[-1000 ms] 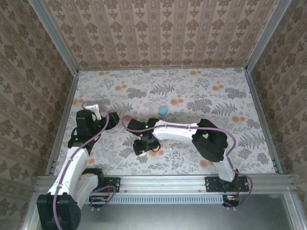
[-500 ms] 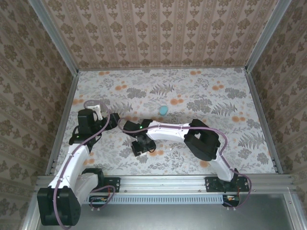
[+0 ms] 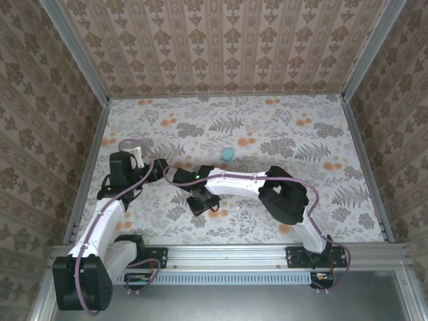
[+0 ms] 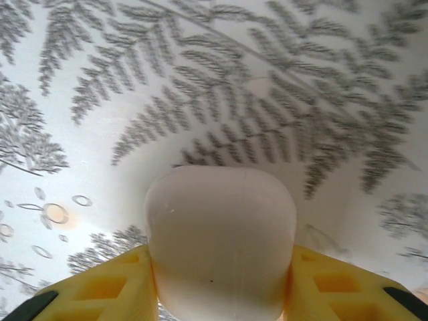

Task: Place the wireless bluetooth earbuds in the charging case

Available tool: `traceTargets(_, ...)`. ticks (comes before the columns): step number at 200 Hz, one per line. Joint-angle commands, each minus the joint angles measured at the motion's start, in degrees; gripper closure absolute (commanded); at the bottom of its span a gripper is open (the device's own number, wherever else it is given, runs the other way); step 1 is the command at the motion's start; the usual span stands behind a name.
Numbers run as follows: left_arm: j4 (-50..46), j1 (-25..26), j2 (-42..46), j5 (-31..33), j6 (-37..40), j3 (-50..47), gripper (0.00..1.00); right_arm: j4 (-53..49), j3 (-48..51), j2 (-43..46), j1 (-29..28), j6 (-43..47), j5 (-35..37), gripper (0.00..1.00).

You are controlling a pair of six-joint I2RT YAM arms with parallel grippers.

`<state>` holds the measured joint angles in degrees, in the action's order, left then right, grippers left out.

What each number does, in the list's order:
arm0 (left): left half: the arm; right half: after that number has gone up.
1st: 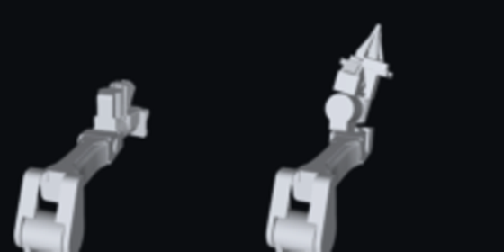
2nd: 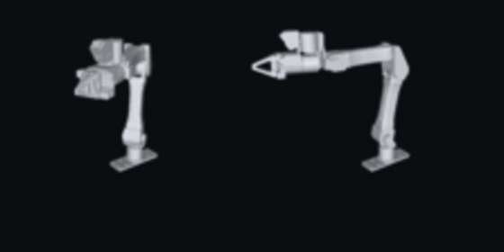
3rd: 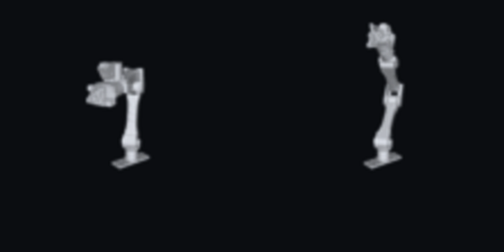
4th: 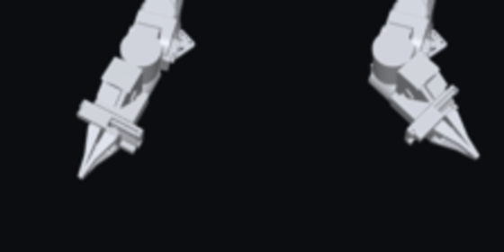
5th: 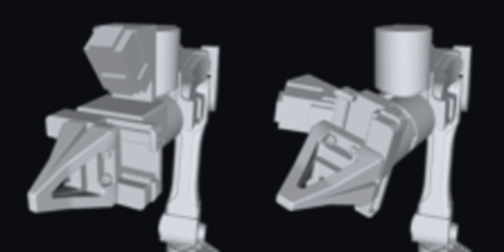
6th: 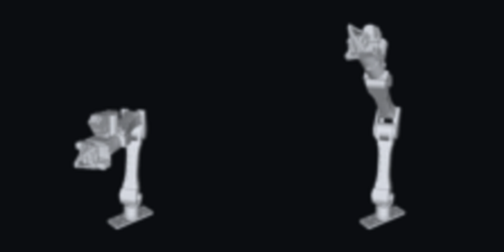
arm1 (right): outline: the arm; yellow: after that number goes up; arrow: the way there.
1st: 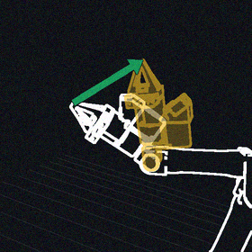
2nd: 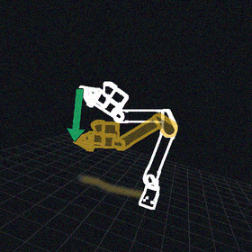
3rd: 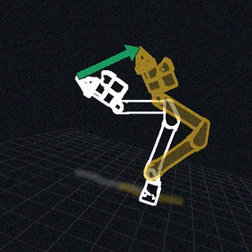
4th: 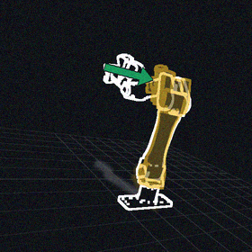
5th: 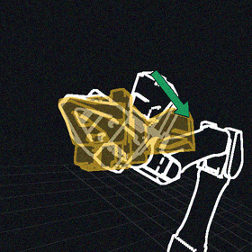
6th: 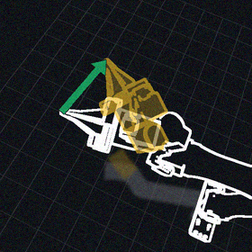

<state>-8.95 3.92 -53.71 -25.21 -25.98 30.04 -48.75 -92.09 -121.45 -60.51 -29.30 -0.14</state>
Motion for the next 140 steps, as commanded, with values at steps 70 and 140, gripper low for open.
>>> traceTargets(70, 8.17, 1.62, -6.76, -30.91, 1.85, 8.45, 0.32, 4.12, 10.10, 25.72, 8.44, 26.43, 6.10, 0.68)
traceTargets(140, 3.70, 16.81, -12.68, -39.60, 10.92, 17.99, 0.32, 10.30, 15.77, 36.33, 8.43, 40.15, 6.37, 0.67)
